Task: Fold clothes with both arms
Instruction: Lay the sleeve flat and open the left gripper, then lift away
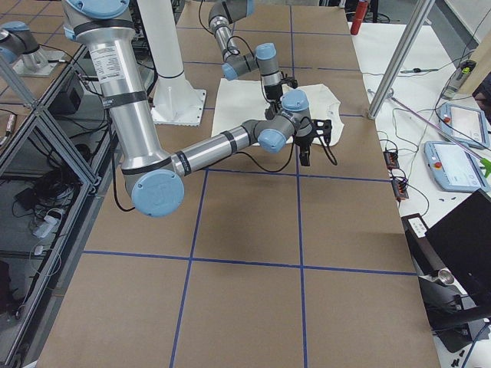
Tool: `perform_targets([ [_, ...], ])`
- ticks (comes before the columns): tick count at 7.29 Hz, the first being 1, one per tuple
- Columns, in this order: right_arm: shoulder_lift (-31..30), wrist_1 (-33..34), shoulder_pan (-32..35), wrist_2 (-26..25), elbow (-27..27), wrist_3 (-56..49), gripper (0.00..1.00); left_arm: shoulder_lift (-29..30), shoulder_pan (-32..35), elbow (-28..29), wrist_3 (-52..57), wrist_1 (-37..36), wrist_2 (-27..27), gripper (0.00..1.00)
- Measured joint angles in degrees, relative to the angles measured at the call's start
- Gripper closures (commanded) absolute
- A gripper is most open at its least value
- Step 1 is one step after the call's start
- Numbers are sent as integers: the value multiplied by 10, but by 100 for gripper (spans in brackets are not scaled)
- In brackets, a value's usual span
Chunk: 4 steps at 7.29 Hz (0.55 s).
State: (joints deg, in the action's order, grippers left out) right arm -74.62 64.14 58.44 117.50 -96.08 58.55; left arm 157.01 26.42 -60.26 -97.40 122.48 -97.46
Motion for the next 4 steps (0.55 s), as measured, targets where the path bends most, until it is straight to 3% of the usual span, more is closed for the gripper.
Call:
perform_targets([
  [1,0,0,0,0,4,0,0,-10,-2,-7,3,0,0,76],
  [2,1,0,-1,-1,6,1,0,-18,-9,-12,6,0,1,69],
  [4,2,0,-1,-1,9,2,0,-36,-23,-19,7,2,23,36],
])
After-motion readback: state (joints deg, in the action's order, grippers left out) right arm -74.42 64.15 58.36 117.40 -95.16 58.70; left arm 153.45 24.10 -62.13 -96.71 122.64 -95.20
